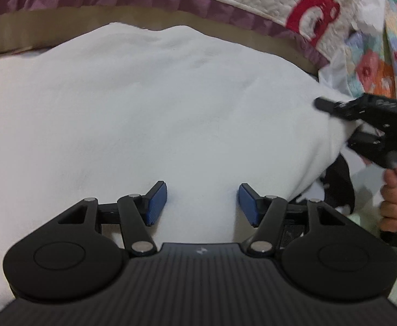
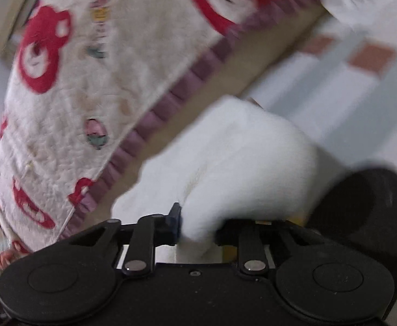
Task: Fold clothes
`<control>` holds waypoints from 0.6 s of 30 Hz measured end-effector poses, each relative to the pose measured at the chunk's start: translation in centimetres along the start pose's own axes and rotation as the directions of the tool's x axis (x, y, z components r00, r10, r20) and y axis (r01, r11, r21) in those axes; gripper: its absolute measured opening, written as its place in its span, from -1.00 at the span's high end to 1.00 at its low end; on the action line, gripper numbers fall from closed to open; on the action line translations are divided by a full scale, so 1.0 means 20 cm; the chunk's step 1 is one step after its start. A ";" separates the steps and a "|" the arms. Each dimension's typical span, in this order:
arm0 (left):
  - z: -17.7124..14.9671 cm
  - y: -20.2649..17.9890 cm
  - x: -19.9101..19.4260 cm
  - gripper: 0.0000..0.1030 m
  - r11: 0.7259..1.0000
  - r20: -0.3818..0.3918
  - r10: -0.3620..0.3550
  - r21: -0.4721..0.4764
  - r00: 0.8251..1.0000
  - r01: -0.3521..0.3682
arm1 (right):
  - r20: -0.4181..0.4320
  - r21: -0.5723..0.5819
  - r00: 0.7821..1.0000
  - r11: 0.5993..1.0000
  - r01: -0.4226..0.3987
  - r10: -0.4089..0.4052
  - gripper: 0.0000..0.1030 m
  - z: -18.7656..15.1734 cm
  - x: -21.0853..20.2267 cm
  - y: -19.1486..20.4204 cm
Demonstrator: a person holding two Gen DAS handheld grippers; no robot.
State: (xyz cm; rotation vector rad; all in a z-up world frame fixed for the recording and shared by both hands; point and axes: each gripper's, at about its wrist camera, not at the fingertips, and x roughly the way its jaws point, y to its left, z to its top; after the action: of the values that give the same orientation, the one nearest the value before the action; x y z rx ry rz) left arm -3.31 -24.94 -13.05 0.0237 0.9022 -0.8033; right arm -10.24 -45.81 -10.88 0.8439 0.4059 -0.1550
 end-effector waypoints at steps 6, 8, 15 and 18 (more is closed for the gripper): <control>0.05 0.07 -0.09 -0.11 0.995 -0.040 -0.047 -0.092 0.998 0.043 | -0.047 -0.307 0.989 0.940 -0.146 0.138 0.61 0.07 0.01 0.50; 0.10 0.20 -0.22 -0.12 0.980 -0.038 -0.070 -0.191 0.997 0.061 | -0.107 -0.397 0.970 0.885 -0.243 0.219 0.62 0.07 0.04 0.71; 0.03 0.71 -0.50 -0.11 0.931 -0.042 0.074 -0.355 0.996 -0.085 | -0.434 -0.562 0.861 0.667 -0.489 0.265 0.63 -0.23 0.38 1.22; -0.02 0.83 -0.46 -0.07 0.888 -0.067 0.073 -0.450 0.995 -0.095 | -0.553 -0.556 0.819 0.665 -0.498 0.152 0.64 -0.46 0.61 1.21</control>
State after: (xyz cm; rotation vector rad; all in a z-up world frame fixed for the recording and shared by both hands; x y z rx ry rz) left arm 3.63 -7.36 -11.84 -0.3274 1.1104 -0.4971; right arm 5.23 -22.65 -4.57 0.1800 0.6948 0.5507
